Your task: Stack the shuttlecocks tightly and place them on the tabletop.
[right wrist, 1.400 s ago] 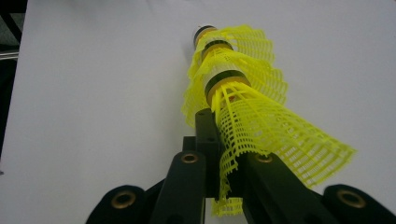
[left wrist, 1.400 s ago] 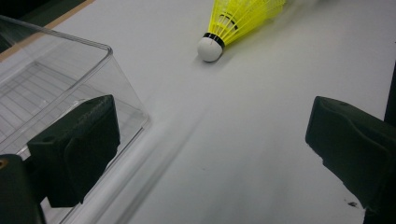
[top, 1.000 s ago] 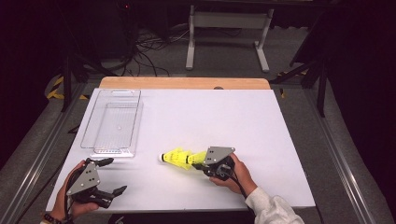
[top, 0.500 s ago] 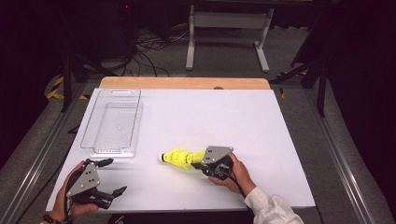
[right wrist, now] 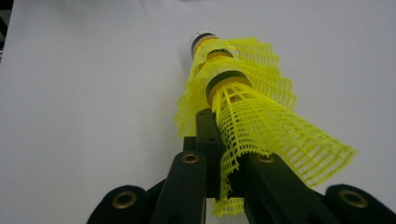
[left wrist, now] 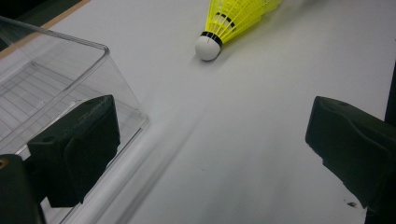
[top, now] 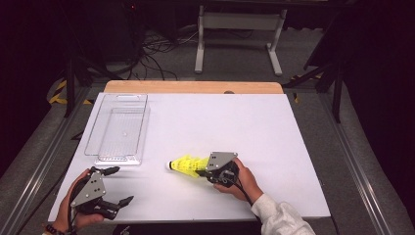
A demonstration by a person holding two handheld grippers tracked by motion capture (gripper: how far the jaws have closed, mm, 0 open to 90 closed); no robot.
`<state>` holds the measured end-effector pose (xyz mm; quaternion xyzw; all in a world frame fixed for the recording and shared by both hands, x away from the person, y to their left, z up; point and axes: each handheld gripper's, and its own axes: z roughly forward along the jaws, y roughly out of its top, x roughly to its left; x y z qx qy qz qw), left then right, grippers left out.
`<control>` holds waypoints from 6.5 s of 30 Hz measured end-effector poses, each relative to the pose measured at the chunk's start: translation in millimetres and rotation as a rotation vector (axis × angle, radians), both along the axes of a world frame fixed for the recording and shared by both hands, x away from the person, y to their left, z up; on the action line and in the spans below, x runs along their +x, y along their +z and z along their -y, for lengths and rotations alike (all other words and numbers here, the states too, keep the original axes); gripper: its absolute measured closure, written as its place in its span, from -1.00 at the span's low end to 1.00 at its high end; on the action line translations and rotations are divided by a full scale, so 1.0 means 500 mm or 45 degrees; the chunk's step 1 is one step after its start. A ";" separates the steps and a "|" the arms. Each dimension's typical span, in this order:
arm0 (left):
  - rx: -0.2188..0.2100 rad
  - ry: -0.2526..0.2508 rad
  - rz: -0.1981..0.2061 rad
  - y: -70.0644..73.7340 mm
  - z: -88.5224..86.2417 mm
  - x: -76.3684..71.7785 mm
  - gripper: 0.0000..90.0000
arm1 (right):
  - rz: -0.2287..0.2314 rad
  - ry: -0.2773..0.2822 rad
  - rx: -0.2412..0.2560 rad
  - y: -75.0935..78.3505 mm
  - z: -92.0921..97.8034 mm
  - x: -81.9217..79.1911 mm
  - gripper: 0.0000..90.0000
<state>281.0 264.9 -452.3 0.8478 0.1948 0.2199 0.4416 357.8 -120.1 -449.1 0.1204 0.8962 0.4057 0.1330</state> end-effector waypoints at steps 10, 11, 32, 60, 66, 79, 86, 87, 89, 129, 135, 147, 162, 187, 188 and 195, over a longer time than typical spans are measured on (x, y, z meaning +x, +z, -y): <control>-0.006 -0.005 -0.009 -0.001 0.003 0.001 -0.91 | -0.024 0.003 -0.029 -0.013 -0.013 0.016 0.96; -0.004 -0.005 -0.009 -0.001 0.003 0.001 -0.91 | -0.026 0.003 -0.031 -0.015 -0.014 0.018 0.96; 0.002 -0.011 -0.014 -0.002 0.004 0.003 -0.91 | -0.075 -0.016 -0.019 -0.023 -0.010 0.035 0.77; 0.004 -0.015 -0.006 0.000 0.005 0.004 -0.91 | -0.114 -0.033 0.001 -0.003 0.045 0.004 0.18; 0.002 -0.019 -0.008 0.000 0.005 0.004 -0.91 | -0.119 -0.032 -0.002 -0.001 0.050 -0.004 0.05; 0.005 -0.020 -0.002 0.001 0.004 0.004 -0.91 | -0.159 -0.023 -0.014 -0.007 0.034 -0.020 -0.26; 0.006 -0.021 -0.004 0.001 0.005 0.004 -0.91 | -0.173 -0.024 -0.020 -0.012 0.022 -0.020 -0.31; 0.008 -0.023 -0.002 0.002 0.005 0.004 -0.91 | -0.178 -0.018 -0.015 -0.013 0.018 -0.021 -0.31; 0.010 -0.023 -0.003 0.001 0.006 0.004 -0.91 | -0.174 -0.017 -0.017 -0.013 0.016 -0.021 -0.32; 0.003 -0.023 -0.018 -0.002 0.007 0.007 -0.91 | -0.105 -0.360 0.091 -0.028 -0.104 0.020 0.28; 0.004 -0.023 -0.017 -0.002 0.006 0.007 -0.91 | -0.079 -0.392 0.082 -0.029 -0.108 0.025 0.62; 0.007 -0.022 -0.020 -0.002 0.006 0.007 -0.91 | -0.023 -0.381 0.053 -0.031 -0.118 0.018 0.75; 0.011 -0.025 -0.013 -0.001 0.005 0.006 -0.91 | -0.038 -0.370 0.072 -0.030 -0.113 0.020 0.77; 0.009 -0.023 -0.010 -0.001 0.005 0.006 -0.91 | -0.010 -0.355 0.085 -0.021 -0.106 0.013 0.87; 0.009 -0.023 -0.010 -0.001 0.005 0.006 -0.91 | -0.008 -0.356 0.088 -0.020 -0.105 0.014 0.90; 0.009 -0.024 -0.010 0.000 0.005 0.006 -0.91 | -0.006 -0.359 0.095 -0.018 -0.100 0.015 0.95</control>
